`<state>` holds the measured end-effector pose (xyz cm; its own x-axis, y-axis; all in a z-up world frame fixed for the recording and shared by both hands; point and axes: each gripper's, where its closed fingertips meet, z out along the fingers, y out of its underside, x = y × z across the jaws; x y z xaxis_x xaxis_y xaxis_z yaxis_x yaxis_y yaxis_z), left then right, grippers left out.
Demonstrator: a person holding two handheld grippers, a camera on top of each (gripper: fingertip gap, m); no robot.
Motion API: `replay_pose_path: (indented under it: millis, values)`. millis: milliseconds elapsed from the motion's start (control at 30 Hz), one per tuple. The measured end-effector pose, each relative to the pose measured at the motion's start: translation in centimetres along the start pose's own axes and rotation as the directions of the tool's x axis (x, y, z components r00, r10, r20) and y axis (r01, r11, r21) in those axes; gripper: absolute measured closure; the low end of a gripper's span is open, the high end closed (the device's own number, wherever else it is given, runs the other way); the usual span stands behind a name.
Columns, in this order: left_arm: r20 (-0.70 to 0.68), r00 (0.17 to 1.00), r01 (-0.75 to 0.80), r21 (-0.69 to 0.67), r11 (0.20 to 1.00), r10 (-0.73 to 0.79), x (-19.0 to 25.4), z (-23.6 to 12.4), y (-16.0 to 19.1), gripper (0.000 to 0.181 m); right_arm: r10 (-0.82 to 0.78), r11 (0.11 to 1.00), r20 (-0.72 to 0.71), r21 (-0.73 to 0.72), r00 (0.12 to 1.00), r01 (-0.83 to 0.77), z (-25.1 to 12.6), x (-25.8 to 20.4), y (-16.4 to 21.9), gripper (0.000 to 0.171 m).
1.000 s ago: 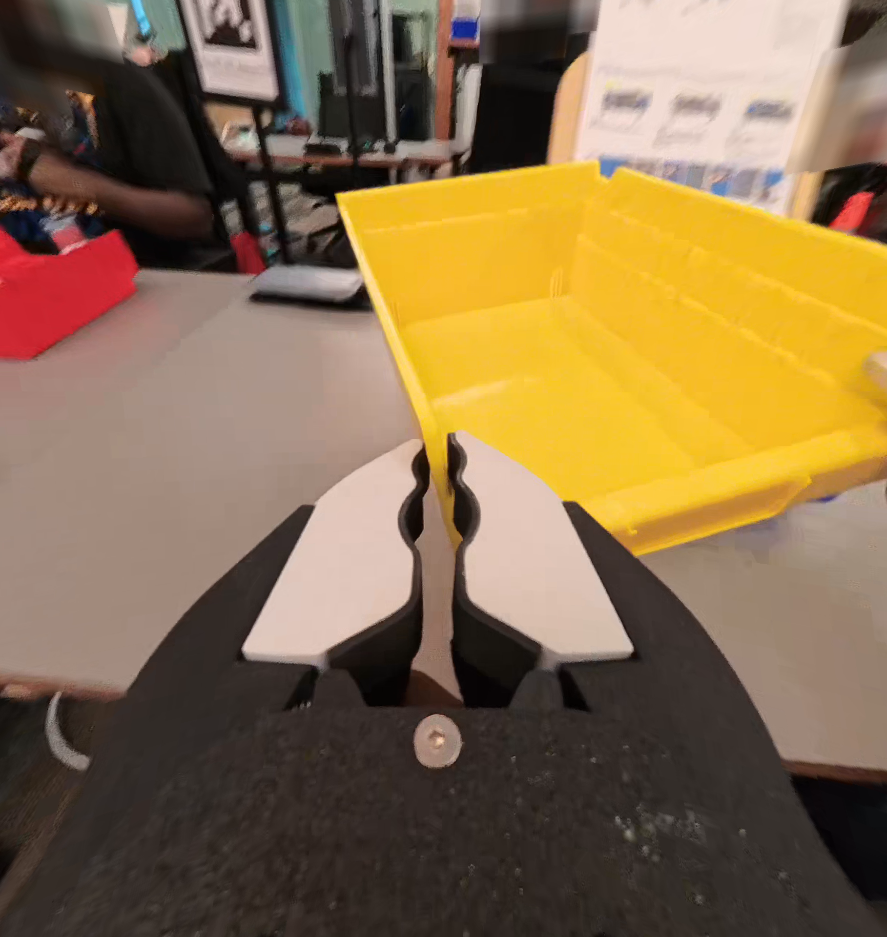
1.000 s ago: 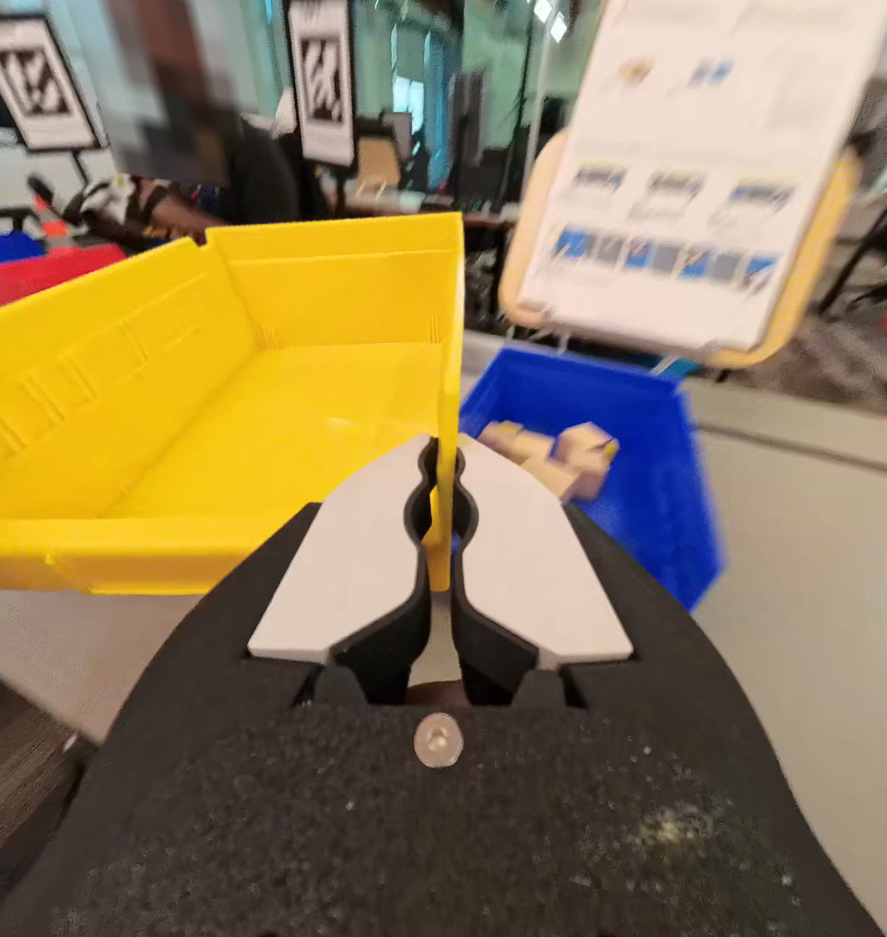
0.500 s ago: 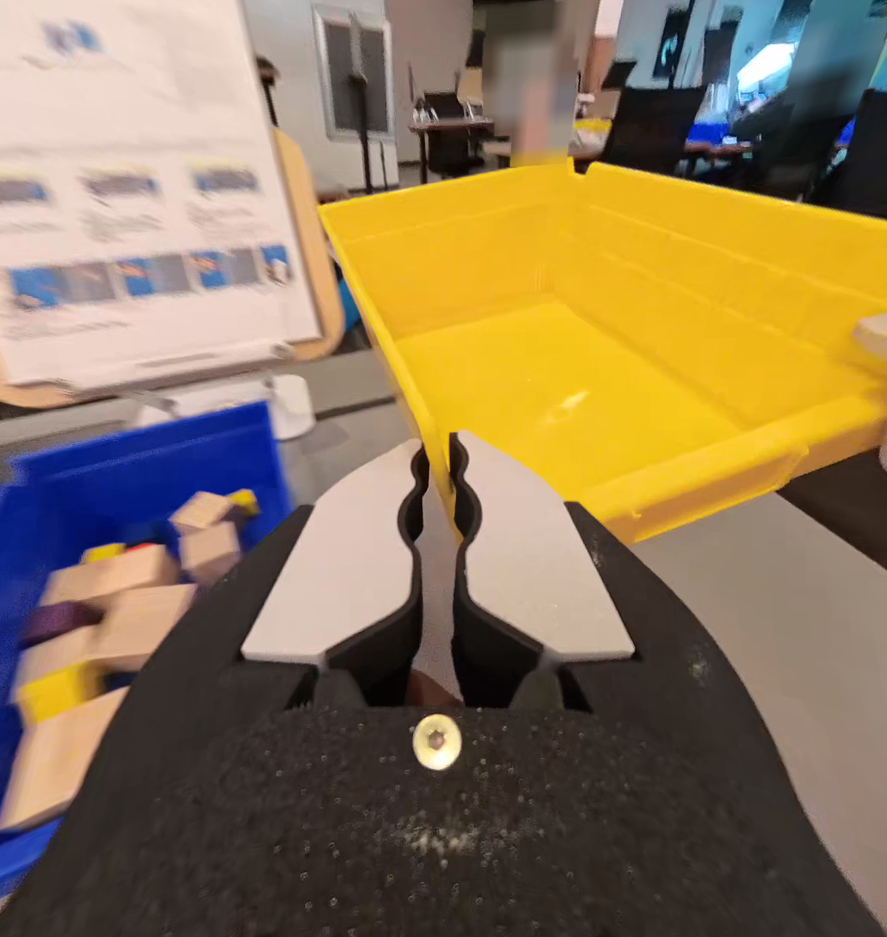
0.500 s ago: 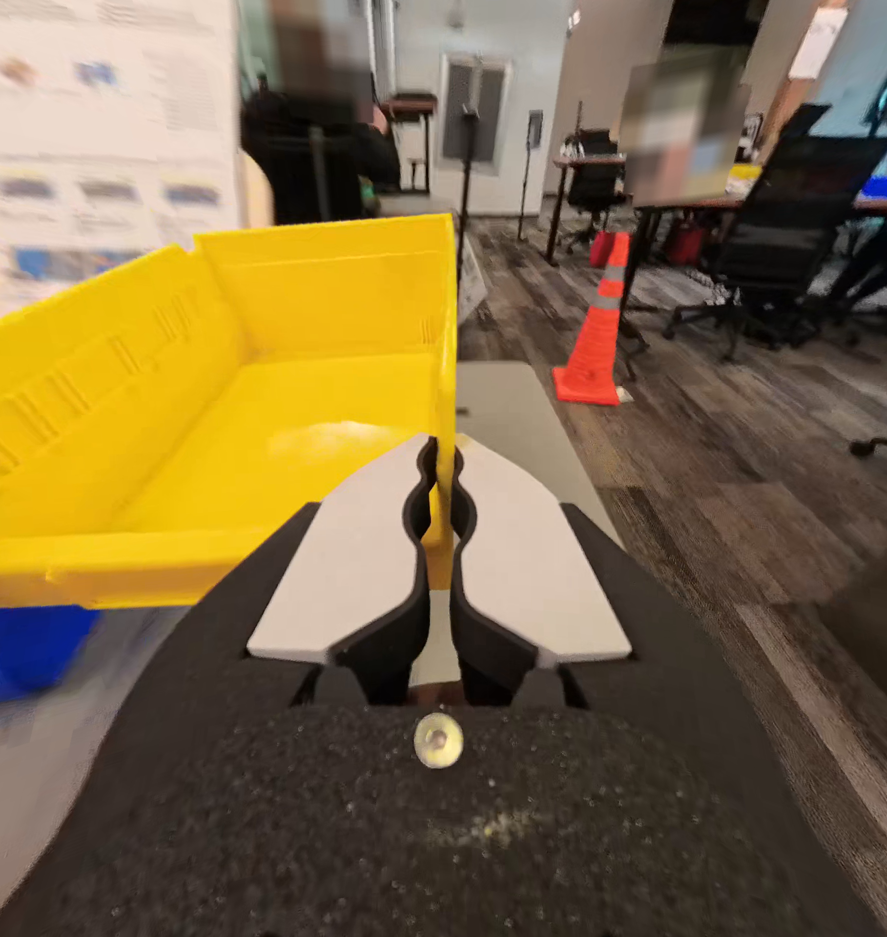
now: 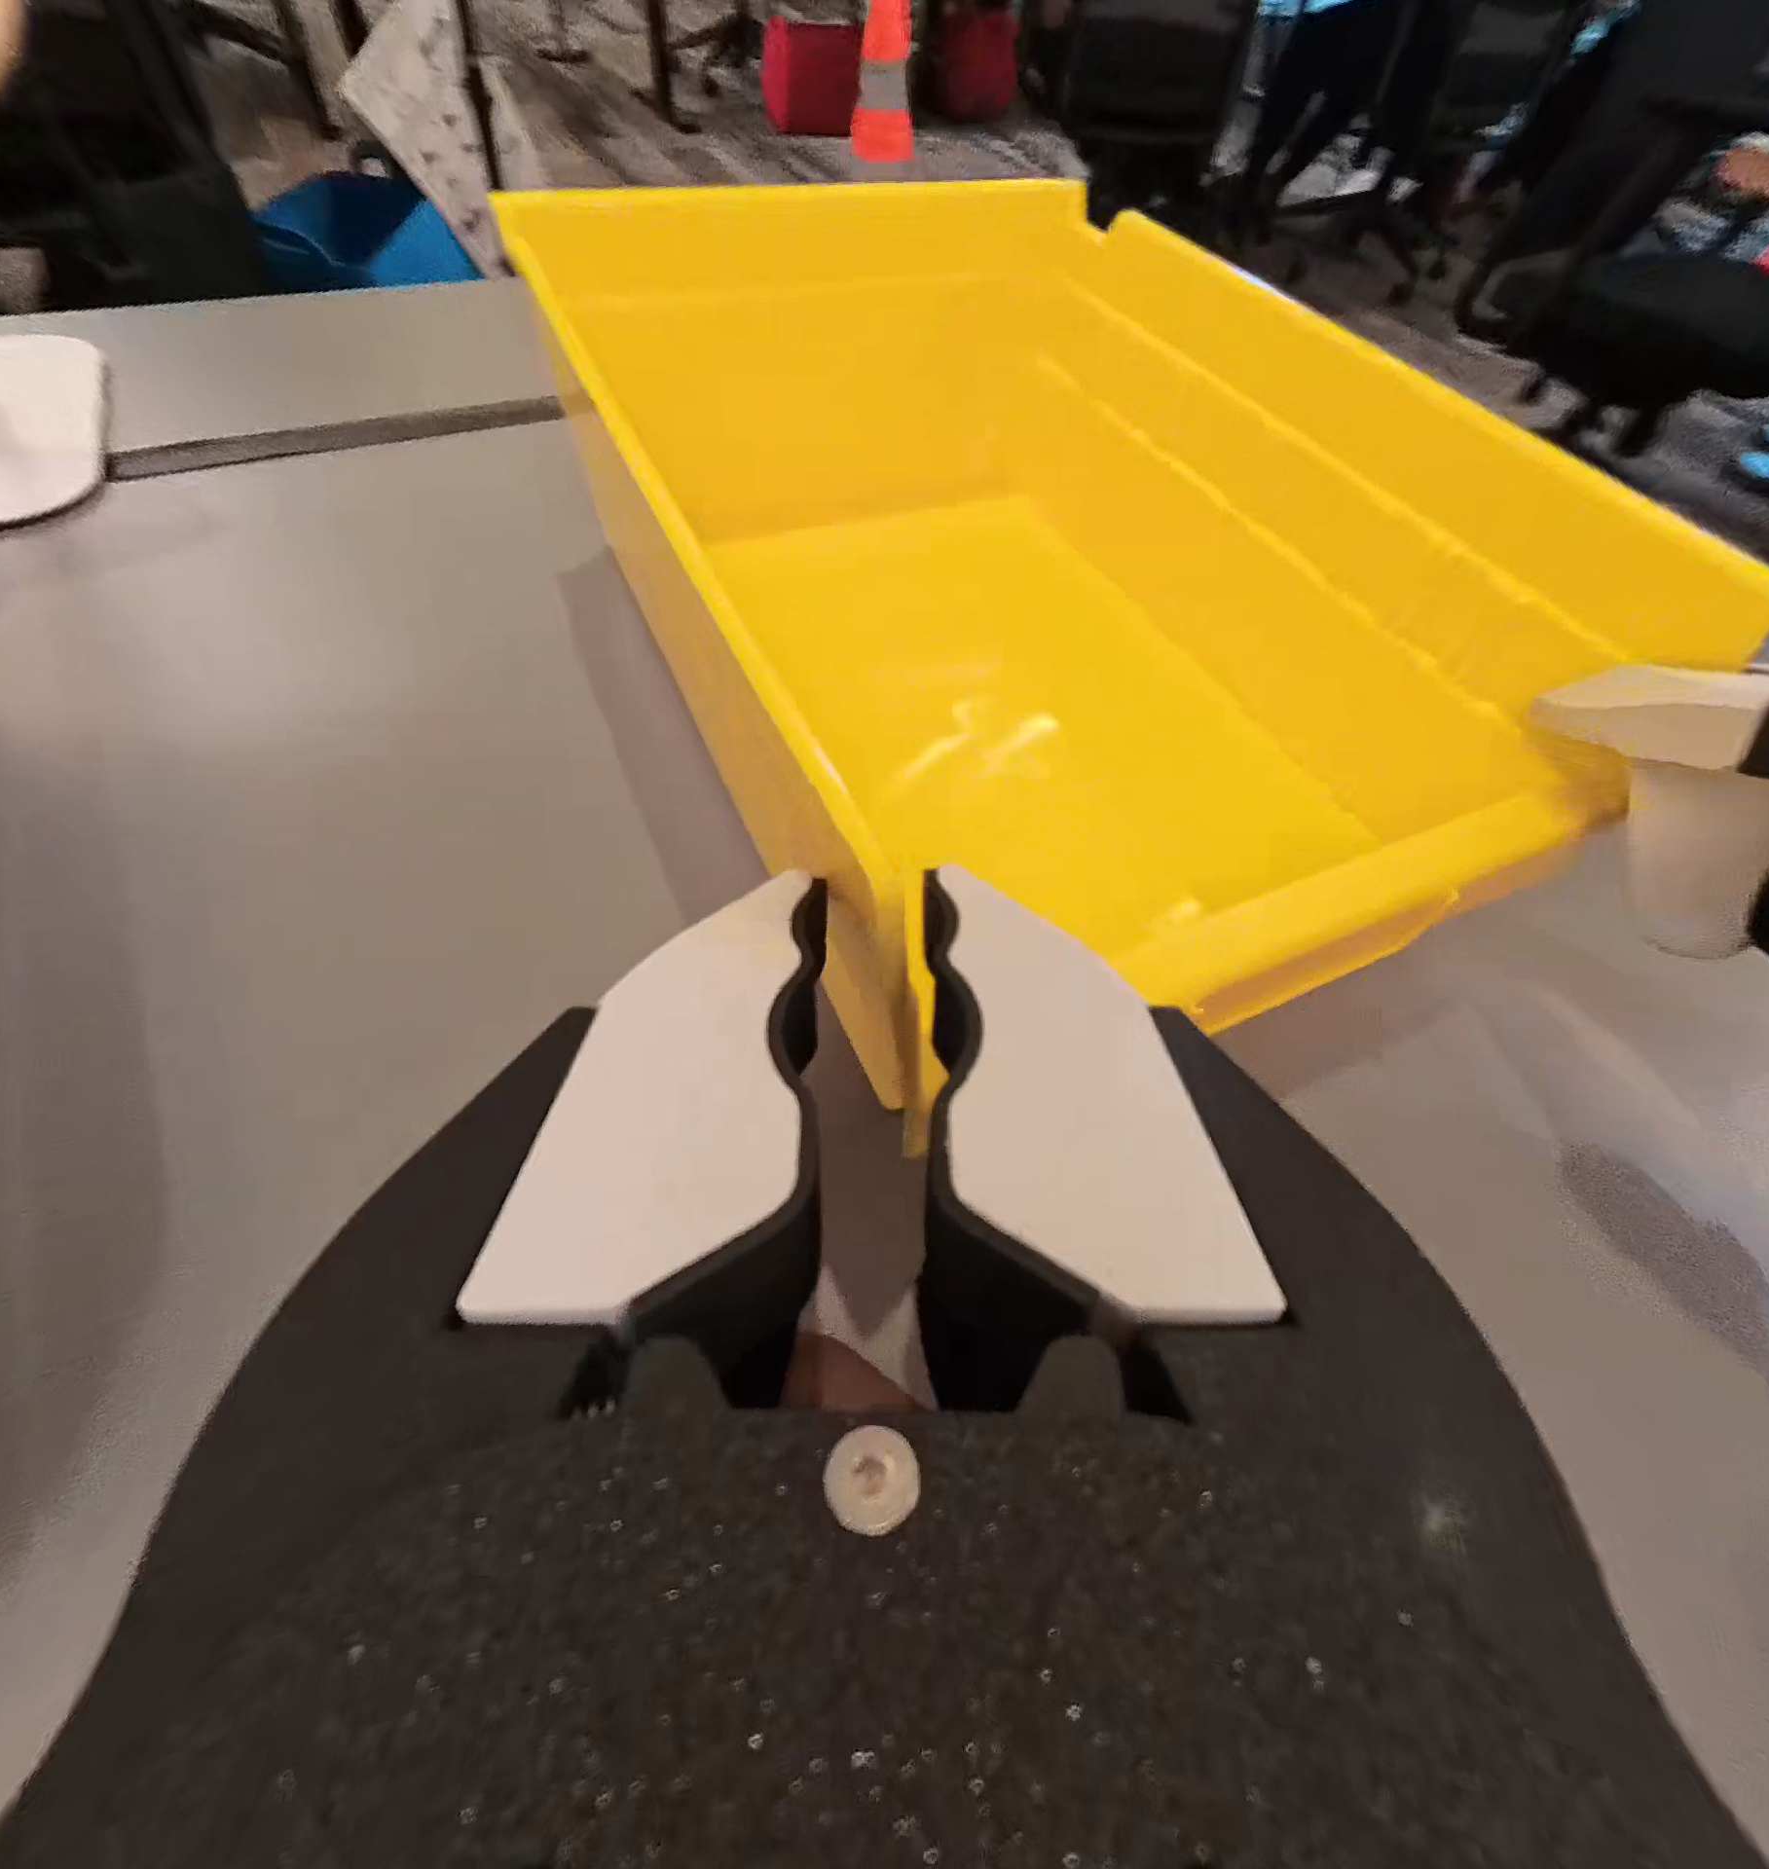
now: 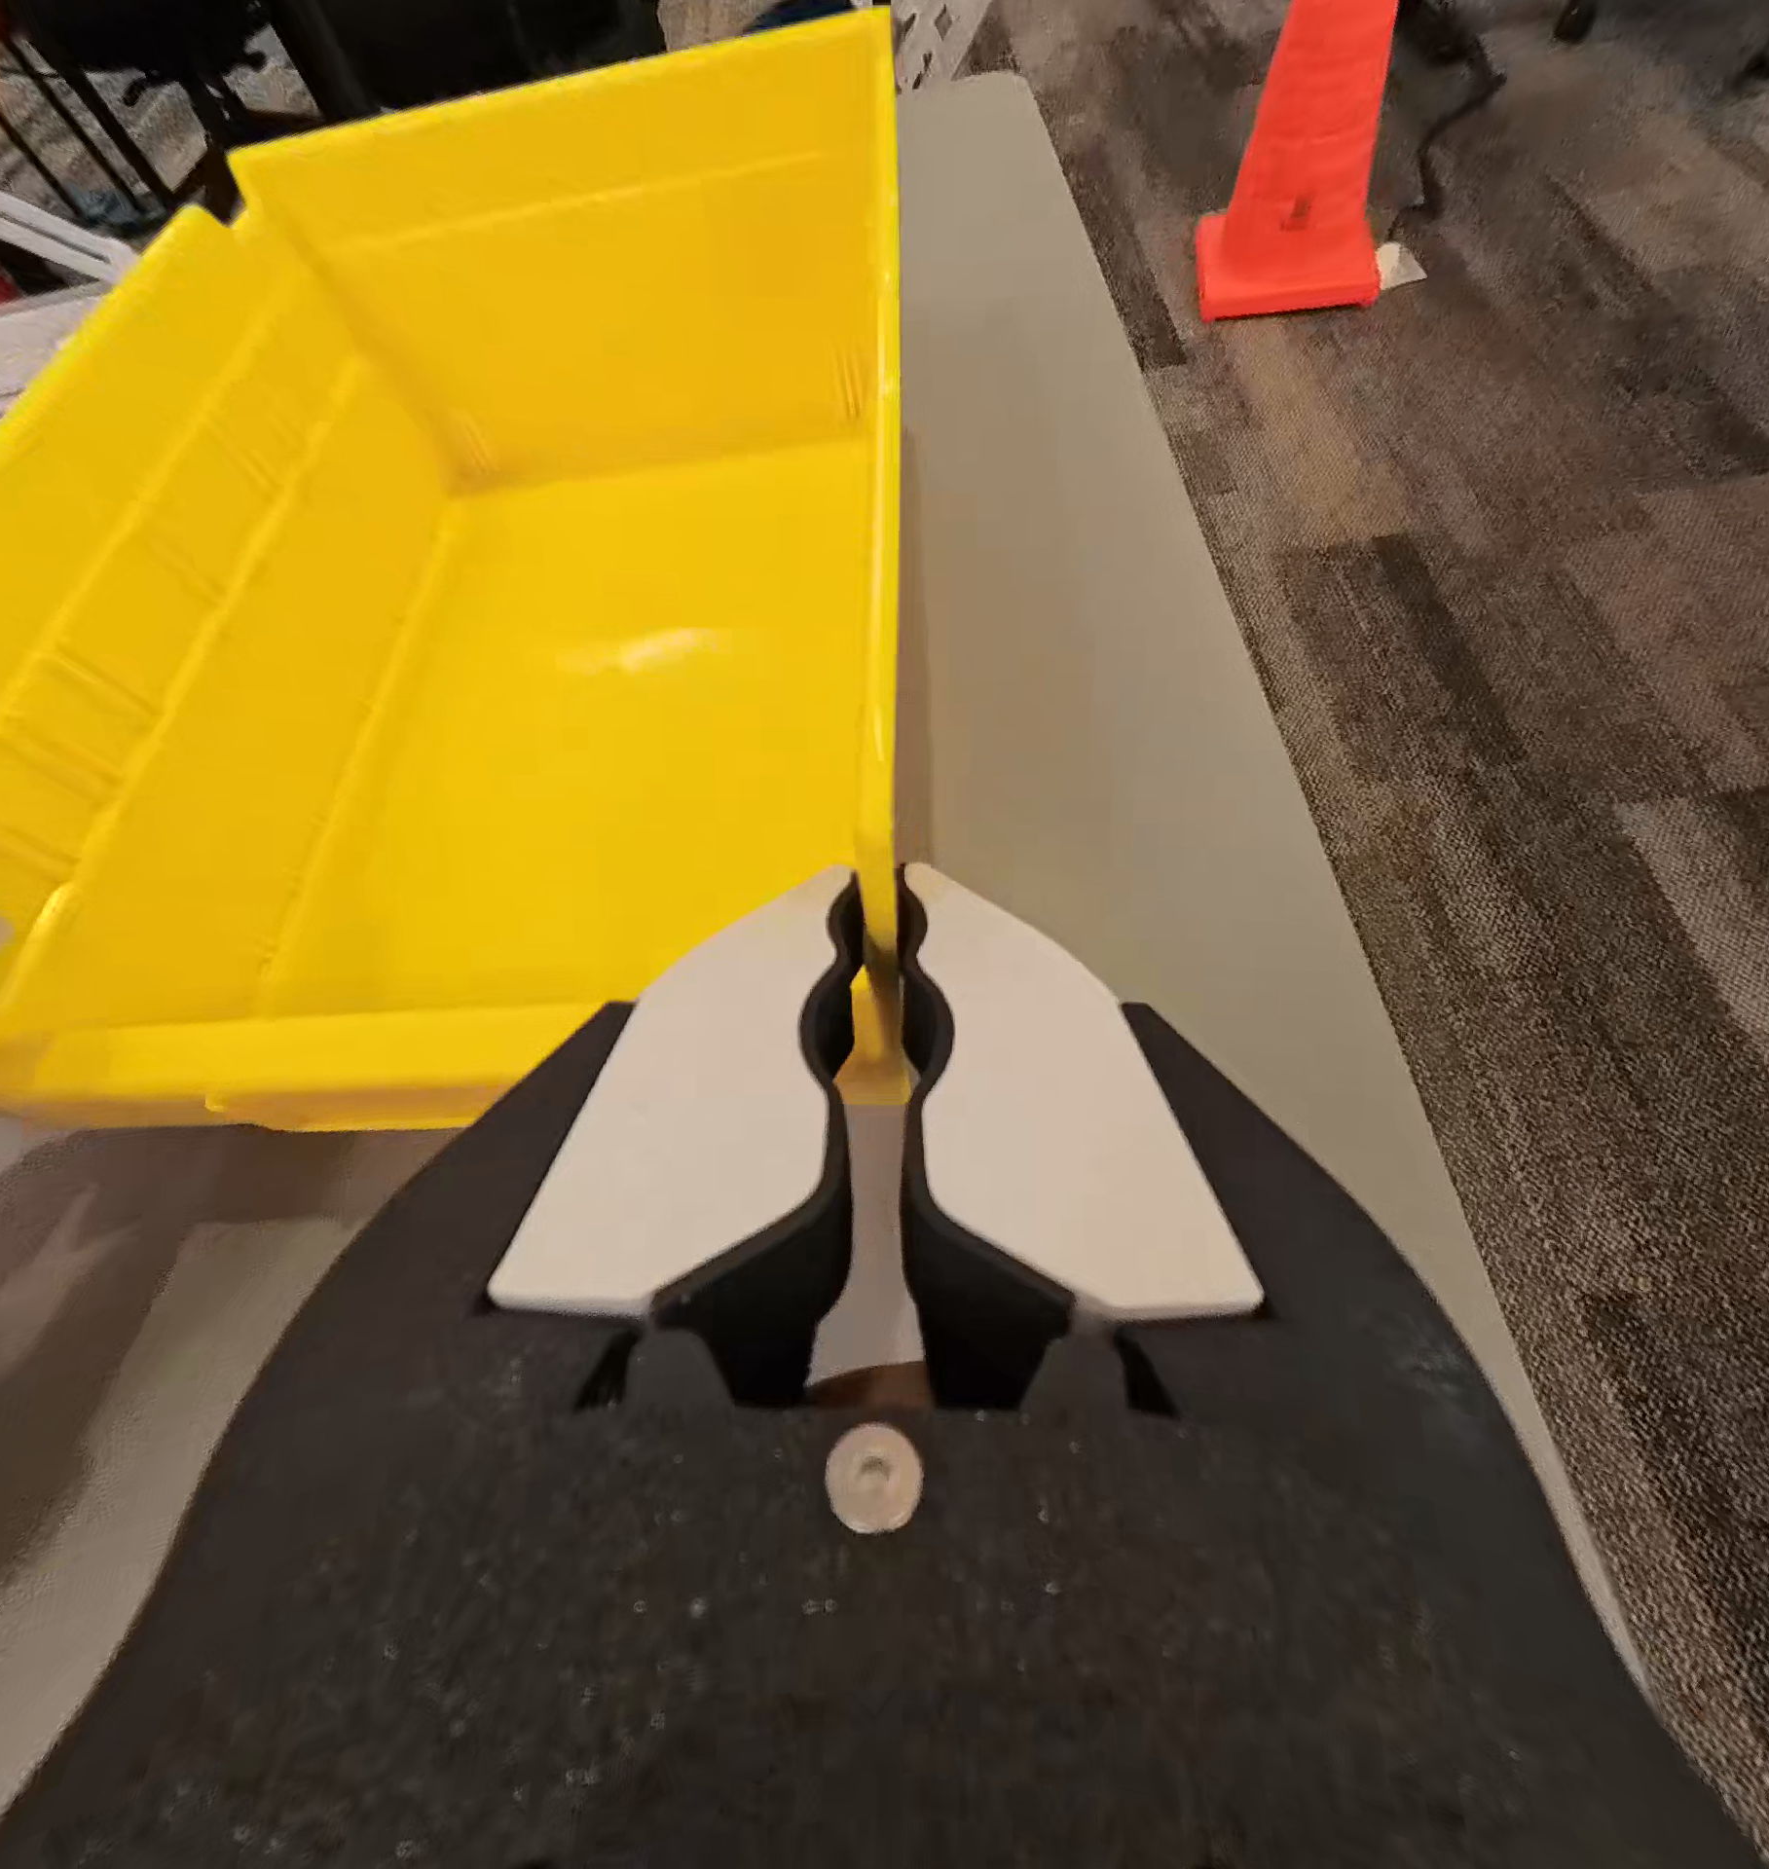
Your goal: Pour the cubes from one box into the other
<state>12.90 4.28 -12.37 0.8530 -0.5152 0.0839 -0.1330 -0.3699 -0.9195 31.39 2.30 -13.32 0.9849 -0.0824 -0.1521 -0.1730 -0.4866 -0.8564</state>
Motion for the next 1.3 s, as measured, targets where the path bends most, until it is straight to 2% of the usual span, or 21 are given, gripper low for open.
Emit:
replay_pose_path:
  millis: [67,133,233,300,400,500,567,667,733,767,800,867,900,967,1067,1133,1167,1233,1300]
  values:
    - [-0.084,0.996,-0.016,-0.056,0.998,0.011,0.7,-0.5,0.4,0.161,0.015,1.0,-0.029,-0.02,0.999,-0.015,-0.4,0.3,0.2,0.167]
    - [-0.18,0.984,-0.018,-0.088,0.996,0.002,1.3,-2.1,0.3,0.145,0.012,1.0,-0.077,0.025,0.997,-0.01,-1.2,0.8,-0.6,0.159]
    - [-0.2,0.979,-0.043,-0.029,0.999,0.036,-1.2,-6.0,-1.2,0.143,-0.05,0.993,-0.163,0.102,0.985,0.067,-3.2,1.4,-2.6,0.146]
    - [-0.195,0.978,-0.074,0.001,0.997,0.072,-3.9,-9.2,-1.9,0.14,-0.074,0.979,-0.183,0.172,0.98,0.106,-4.7,0.8,-4.4,0.145]
    - [-0.106,0.987,-0.116,0.04,0.992,0.119,-10.0,-14.1,-2.3,0.14,-0.15,0.945,-0.147,0.27,0.978,0.186,-6.6,-2.4,-6.9,0.145]
    - [0.135,0.979,-0.165,0.073,0.984,0.154,-18.8,-18.6,-2.0,0.142,-0.232,0.917,-0.06,0.318,0.971,0.239,-7.7,-7.6,-8.5,0.144]
    - [0.279,0.953,-0.144,0.058,0.988,0.122,-24.6,-20.5,-0.6,0.142,-0.264,0.907,0.051,0.352,0.963,0.23,-7.9,-12.8,-8.9,0.142]
    - [0.354,0.934,-0.069,0.03,0.997,0.054,-29.7,-21.0,2.2,0.14,-0.329,0.913,0.216,0.322,0.919,0.251,-6.4,-22.3,-6.4,0.14]
    - [0.392,0.907,-0.189,0.052,0.981,0.154,-30.5,-20.8,2.0,0.157,-0.335,0.936,0.374,0.238,0.865,0.26,-4.7,-29.3,-2.4,0.131]
    - [0.435,0.877,-0.239,0.03,0.971,0.203,-30.9,-20.8,1.9,0.161,-0.292,0.954,0.437,0.194,0.851,0.228,-3.9,-32.2,-0.4,0.128]
    - [0.481,0.851,-0.25,0.013,0.968,0.214,-31.3,-20.9,1.8,0.156,-0.229,0.973,0.482,0.145,0.846,0.181,-3.0,-34.5,1.5,0.128]
    - [0.512,0.841,-0.228,0.038,0.973,0.177,-31.2,-21.6,1.2,0.151,-0.125,0.992,0.505,0.041,0.854,0.121,-1.2,-37.6,4.6,0.116]
    - [0.496,0.855,-0.221,0.087,0.971,0.15,-30.5,-22.3,0.6,0.145,-0.123,0.992,0.492,0.026,0.862,0.127,-0.5,-38.5,5.5,0.114]
    - [0.493,0.867,-0.167,0.143,0.975,0.076,-30.4,-23.7,0.3,0.145,-0.199,0.98,0.409,0.081,0.891,0.182,0.7,-38.9,5.7,0.113]
    - [0.416,0.908,0.029,0.036,0.999,-0.041,-32.1,-21.5,3.3,0.135,-0.265,0.963,0.305,0.133,0.915,0.235,2.0,-39.1,5.1,0.117]
    - [0.369,0.925,0.091,0.003,0.996,-0.086,-32.9,-19.7,4.4,0.135,-0.257,0.964,0.25,0.136,0.933,0.229,2.5,-39.0,4.6,0.124]
    - [0.35,0.932,0.095,0.011,0.995,-0.092,-33.2,-19.0,4.3,0.143,-0.251,0.965,0.226,0.133,0.941,0.226,2.7,-38.8,4.5,0.13]
    - [0.336,0.938,0.077,0.043,0.996,-0.087,-33.7,-18.3,3.3,0.176,-0.221,0.971,0.14,0.126,0.965,0.204,3.2,-37.4,4.1,0.167]
    - [0.353,0.933,0.066,0.024,0.998,-0.07,-34.2,-17.9,3.2,0.178,-0.231,0.969,0.109,0.115,0.967,0.219,3.4,-37.6,4.1,0.167]
